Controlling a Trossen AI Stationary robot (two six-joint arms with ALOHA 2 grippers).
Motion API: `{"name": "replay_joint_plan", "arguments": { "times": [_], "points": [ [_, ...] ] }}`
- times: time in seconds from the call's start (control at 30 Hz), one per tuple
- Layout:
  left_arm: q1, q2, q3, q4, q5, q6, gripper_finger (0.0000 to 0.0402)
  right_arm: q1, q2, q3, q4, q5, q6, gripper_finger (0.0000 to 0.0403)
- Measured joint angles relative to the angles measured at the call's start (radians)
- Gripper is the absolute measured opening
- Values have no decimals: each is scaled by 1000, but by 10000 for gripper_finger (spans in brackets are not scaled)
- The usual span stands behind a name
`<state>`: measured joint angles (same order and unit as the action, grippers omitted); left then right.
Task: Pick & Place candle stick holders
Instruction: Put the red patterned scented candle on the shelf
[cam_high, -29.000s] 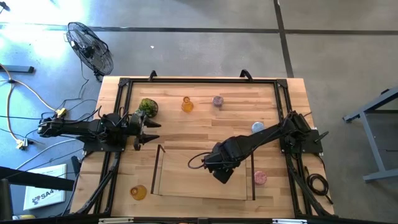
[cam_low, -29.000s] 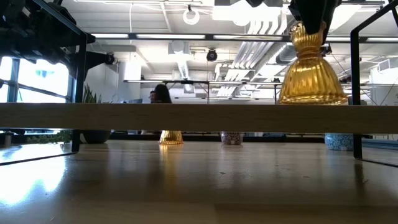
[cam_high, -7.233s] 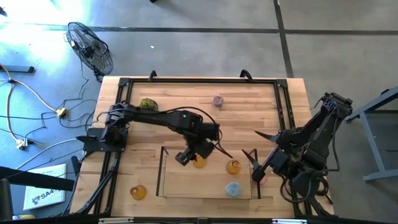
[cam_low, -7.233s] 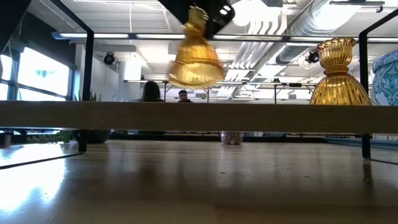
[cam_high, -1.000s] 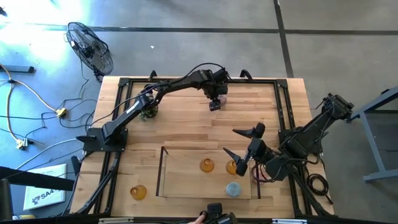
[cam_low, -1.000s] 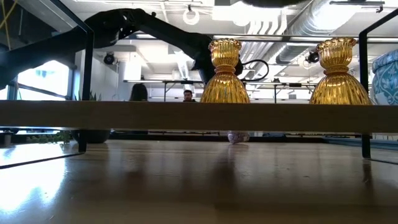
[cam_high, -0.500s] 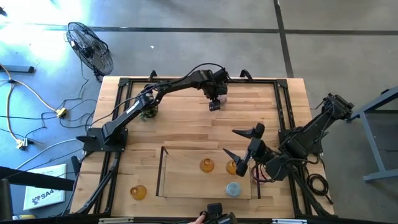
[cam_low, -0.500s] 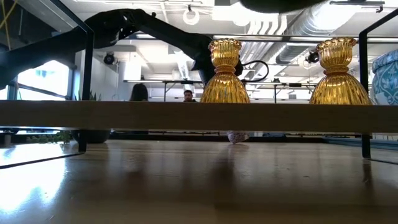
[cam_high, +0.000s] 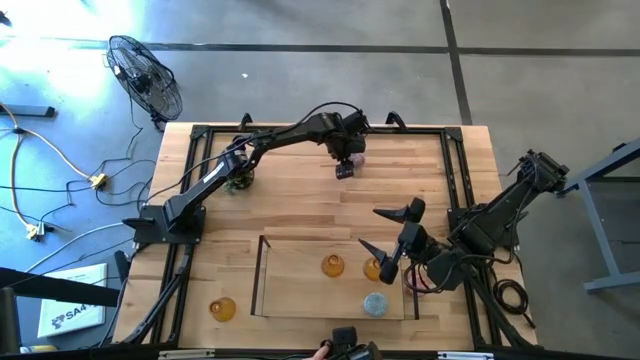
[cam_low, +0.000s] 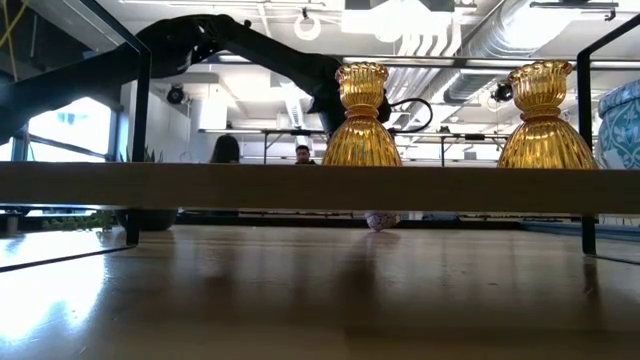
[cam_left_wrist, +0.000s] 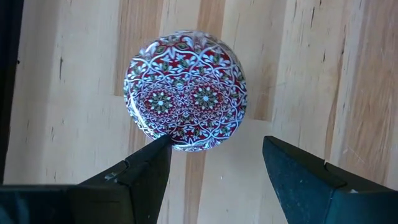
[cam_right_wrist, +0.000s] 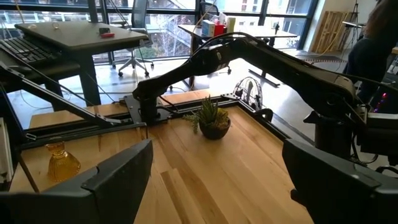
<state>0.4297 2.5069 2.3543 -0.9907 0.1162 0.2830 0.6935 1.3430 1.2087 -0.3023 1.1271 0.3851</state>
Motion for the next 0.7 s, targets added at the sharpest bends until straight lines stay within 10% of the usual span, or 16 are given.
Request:
{"name": "replay_joint_plan", "arguments": {
  "times": [0.7],
  "points": [
    [2, 0, 0, 3, 59, 63, 248, 0, 0, 0, 0, 0, 0, 353]
  ]
}}
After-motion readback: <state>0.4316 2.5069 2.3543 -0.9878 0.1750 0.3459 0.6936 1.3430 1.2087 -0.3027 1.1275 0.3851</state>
